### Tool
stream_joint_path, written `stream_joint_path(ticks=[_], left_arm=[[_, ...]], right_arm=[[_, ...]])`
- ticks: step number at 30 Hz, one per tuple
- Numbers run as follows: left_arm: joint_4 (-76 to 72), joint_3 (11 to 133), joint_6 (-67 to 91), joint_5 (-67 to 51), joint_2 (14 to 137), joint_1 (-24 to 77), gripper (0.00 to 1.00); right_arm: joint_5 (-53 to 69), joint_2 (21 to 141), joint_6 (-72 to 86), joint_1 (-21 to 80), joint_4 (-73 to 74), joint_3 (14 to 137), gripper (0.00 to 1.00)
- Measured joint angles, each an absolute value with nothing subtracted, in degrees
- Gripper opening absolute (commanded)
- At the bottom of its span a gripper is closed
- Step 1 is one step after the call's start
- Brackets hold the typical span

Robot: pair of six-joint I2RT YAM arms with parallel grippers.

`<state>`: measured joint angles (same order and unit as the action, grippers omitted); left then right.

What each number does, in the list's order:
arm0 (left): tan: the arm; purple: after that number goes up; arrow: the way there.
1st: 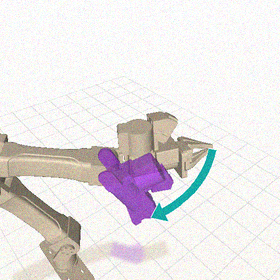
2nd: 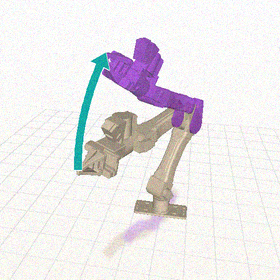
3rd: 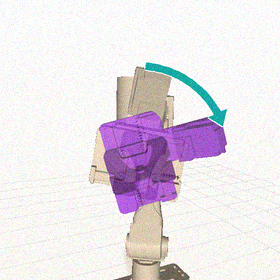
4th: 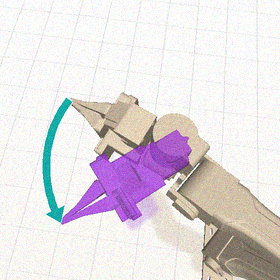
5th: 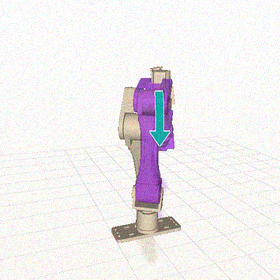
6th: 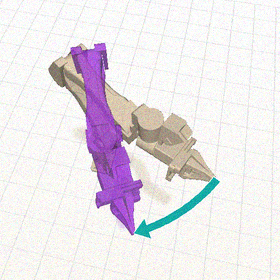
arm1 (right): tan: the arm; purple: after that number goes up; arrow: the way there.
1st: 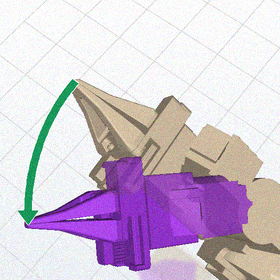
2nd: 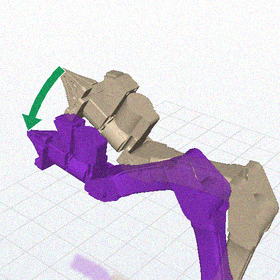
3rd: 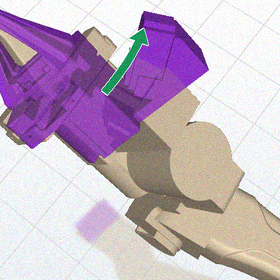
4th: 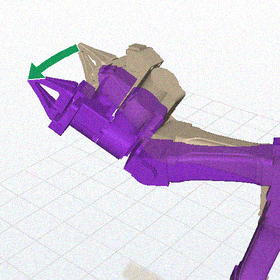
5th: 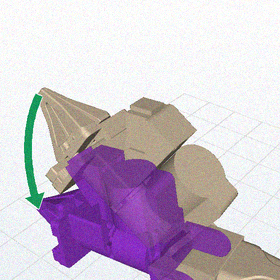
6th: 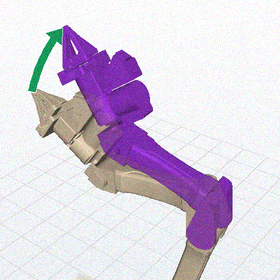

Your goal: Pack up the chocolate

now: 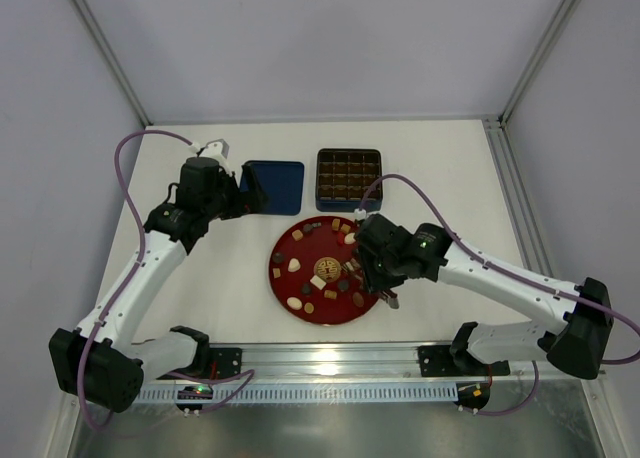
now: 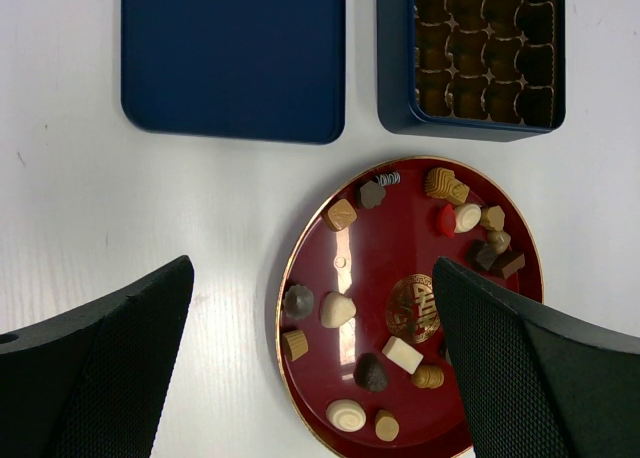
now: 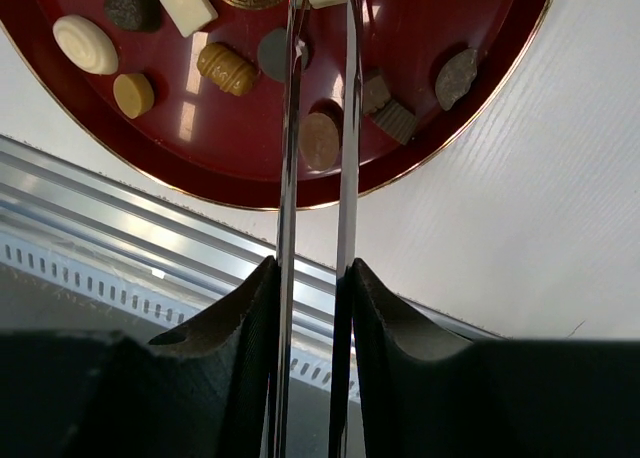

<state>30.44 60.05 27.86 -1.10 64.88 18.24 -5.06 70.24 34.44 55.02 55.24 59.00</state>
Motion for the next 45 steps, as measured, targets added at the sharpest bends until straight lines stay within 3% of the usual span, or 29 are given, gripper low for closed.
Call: stream_joint_path(ticks=[13,21,32,45], left_arm=[[30.44,60.05,27.86,-1.10,64.88,18.24,1.00],[30.46,60.05,27.86,-1.10,64.88,18.24,1.00],[30.44,60.05,27.88,-1.13,64.99,18.24,1.00],[30.46,60.05,27.86,-1.10,65.14,18.24,1.00]], right_arm=[[-6.79,72.58,33.06,54.15,56.34,65.69,0.33],[-3.97,75.57,29.56,45.98,55.07,71.81,0.33],[-2.31,90.89,23.09,33.01,48.80,89.84,0.33],[-1.45,111.74,20.84,30.17,45.30,108.79,0.33]])
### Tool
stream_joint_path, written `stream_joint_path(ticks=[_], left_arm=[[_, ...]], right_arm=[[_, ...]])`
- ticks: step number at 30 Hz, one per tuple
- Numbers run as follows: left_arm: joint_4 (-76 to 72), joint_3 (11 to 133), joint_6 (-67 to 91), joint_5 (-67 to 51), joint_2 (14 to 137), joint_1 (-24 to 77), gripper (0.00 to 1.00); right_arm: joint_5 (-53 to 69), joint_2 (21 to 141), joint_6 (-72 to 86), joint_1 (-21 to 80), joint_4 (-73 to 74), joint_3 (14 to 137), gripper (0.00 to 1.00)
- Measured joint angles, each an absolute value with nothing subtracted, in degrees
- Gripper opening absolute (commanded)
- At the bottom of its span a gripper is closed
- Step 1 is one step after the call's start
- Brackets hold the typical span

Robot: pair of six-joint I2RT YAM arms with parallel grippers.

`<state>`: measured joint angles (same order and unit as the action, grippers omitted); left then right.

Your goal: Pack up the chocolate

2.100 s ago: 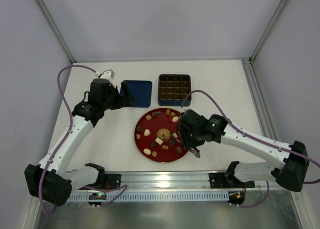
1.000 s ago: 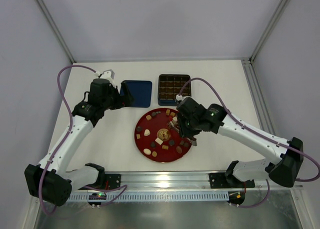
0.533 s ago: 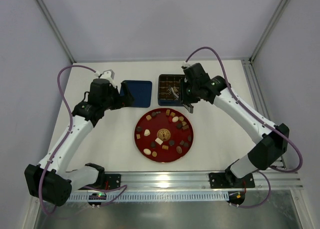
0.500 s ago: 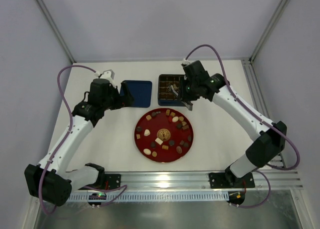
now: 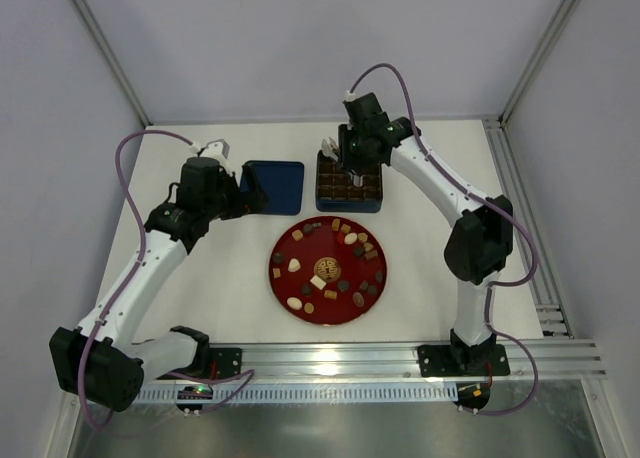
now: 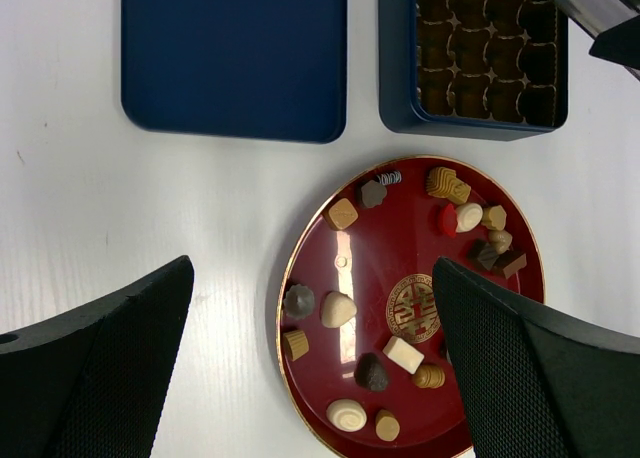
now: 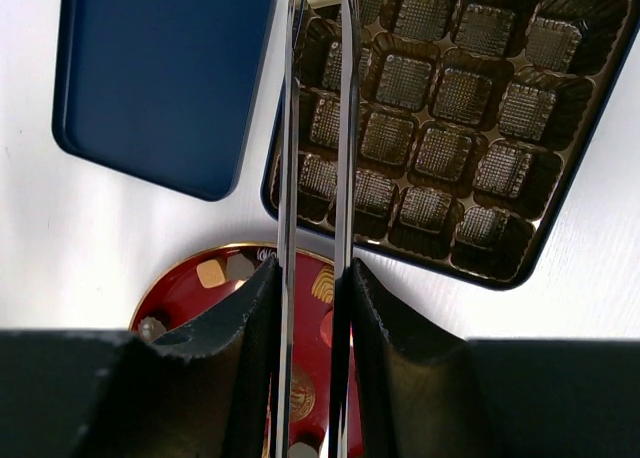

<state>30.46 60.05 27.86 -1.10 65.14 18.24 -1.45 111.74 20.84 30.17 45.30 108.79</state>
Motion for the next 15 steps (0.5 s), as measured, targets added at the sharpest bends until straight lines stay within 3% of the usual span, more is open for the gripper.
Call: stream_joint_path(ticks=[15], left_arm=[[30.46,60.05,27.86,-1.10,65.17,18.24,1.00]], right_arm=[[-1.30,115.55,20.84,29.82,44.18,109.62,0.34]])
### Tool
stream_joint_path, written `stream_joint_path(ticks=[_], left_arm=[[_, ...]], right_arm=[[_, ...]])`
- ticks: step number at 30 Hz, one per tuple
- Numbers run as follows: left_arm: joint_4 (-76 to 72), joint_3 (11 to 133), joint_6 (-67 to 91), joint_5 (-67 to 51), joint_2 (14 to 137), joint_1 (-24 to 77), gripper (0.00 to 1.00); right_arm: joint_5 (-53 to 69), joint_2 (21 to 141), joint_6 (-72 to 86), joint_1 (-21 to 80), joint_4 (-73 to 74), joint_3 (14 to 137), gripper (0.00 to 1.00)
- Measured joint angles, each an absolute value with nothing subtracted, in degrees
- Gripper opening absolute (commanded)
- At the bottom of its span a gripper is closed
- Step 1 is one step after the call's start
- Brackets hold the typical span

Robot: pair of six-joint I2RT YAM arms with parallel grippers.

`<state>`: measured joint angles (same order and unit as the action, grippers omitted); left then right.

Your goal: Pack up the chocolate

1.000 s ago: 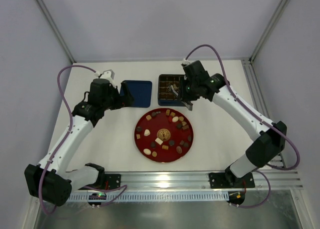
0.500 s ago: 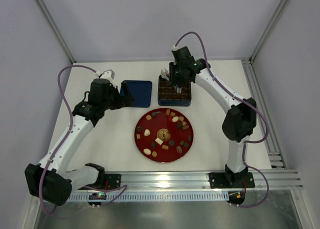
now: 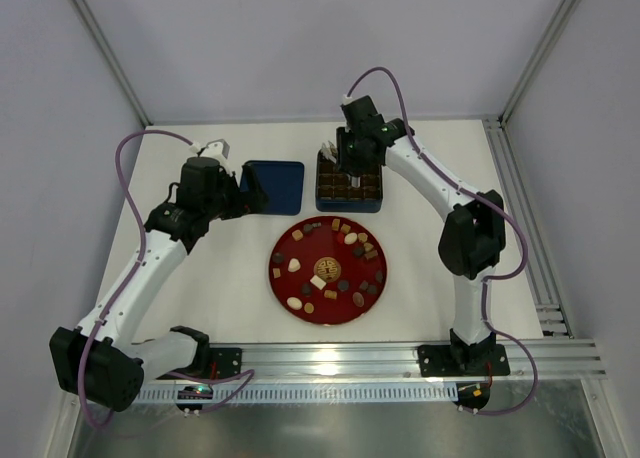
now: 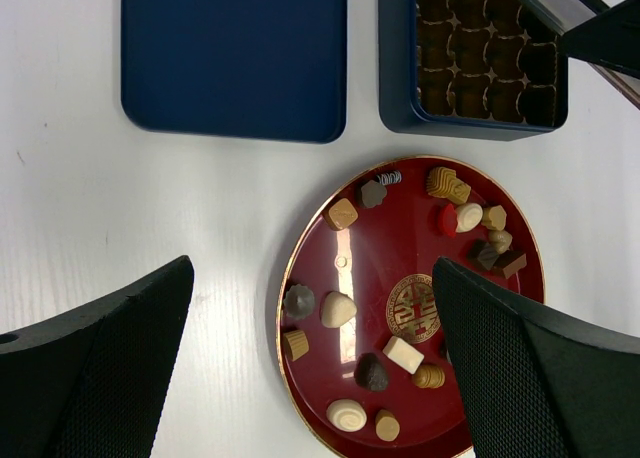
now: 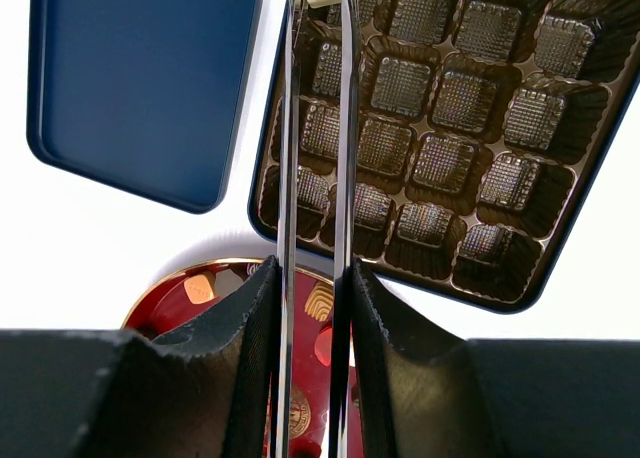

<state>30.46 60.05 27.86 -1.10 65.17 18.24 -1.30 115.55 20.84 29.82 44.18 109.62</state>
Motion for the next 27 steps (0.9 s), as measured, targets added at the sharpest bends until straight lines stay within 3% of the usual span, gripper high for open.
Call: stream_joint_path(ticks=[27], left_arm=[[30.46,60.05,27.86,-1.10,65.17,18.24,1.00]], right_arm=[[-1.67,117.54,20.84,29.82,43.29,109.62,0.43]])
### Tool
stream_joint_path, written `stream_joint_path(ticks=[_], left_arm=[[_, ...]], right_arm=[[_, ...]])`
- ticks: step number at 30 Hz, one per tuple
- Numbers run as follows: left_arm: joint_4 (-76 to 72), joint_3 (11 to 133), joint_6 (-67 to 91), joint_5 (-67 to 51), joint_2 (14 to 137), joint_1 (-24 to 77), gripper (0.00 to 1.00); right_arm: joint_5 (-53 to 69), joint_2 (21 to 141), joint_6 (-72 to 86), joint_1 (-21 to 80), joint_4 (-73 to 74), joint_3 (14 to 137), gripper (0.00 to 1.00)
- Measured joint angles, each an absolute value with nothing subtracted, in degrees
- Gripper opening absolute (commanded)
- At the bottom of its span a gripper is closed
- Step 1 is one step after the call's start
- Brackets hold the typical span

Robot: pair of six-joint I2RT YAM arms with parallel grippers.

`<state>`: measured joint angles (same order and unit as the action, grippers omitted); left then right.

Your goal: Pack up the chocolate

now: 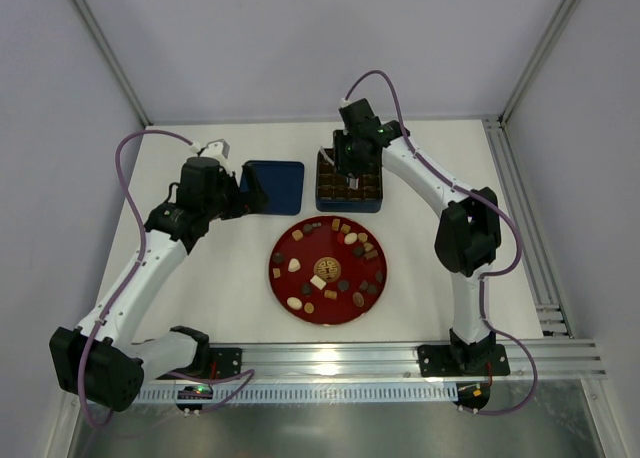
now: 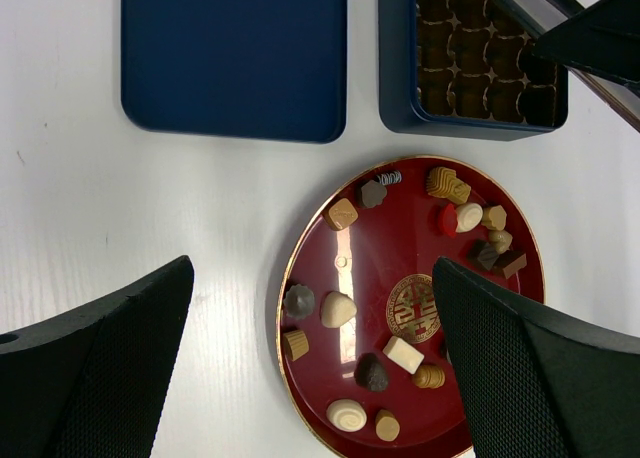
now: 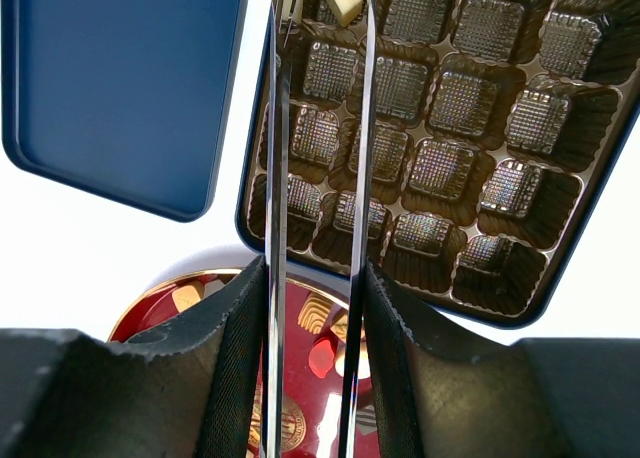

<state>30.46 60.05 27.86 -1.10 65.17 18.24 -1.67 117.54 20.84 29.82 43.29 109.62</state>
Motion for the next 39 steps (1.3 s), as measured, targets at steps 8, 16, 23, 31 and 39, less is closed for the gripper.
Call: stream_joint_path(ticks=[8,16,23,31,39], left_arm=[[30.46,60.05,27.86,-1.10,65.17,18.24,1.00],[30.46,60.05,27.86,-1.08,65.32,18.24,1.00],[30.48,60.05,27.86,-1.10,65.43,18.24,1.00],[30.48,60.05,27.86,-1.13,65.78,18.24,1.00],[30.46,60.05,27.86,-1.10,65.80,18.24,1.00]], right_arm=[[-2.26,116.01,20.62,29.82,43.64,109.19,0.43],[-1.56,96.75,20.75,30.20,43.07,92.62,0.43],[-2.02,78.32,22.06,35.79,45.12,76.05,0.43],[-2.94,69.43,26.28,44.16,50.28,64.18,0.43],[-3.49,69.28,27.42,45.45,51.92,58.89,0.43]])
